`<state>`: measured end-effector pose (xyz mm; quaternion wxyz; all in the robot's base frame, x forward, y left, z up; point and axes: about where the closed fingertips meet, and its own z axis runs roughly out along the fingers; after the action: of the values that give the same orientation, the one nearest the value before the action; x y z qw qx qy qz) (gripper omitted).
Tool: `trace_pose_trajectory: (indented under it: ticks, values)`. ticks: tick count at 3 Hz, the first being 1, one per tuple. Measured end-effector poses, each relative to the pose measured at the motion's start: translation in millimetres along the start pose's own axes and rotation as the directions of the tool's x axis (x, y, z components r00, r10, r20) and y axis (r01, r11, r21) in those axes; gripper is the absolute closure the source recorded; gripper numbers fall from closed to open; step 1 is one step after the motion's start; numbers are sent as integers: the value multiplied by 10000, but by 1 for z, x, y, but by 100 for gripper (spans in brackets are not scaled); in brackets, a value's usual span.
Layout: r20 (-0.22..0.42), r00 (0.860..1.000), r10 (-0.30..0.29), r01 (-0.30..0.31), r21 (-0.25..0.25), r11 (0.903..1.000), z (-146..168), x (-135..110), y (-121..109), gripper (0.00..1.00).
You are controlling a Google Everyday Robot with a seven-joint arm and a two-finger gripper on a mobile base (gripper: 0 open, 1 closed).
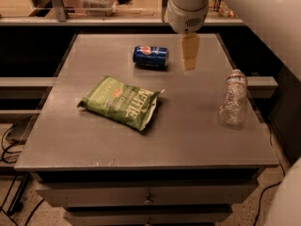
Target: Place pepsi can upright
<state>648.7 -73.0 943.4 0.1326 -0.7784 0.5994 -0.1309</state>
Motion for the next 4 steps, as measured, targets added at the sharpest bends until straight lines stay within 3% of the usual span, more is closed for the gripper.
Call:
trace_pose_trajectory:
  ticks: [1, 2, 4]
  values:
    - [-213, 9997, -94, 93, -74, 9999, 15, -4, -8, 0]
    - [-394, 9991, -124, 113, -288, 9995, 51, -14, -29, 0]
    - [-290, 9996, 69, -79, -325, 9994, 91, -35, -62, 0]
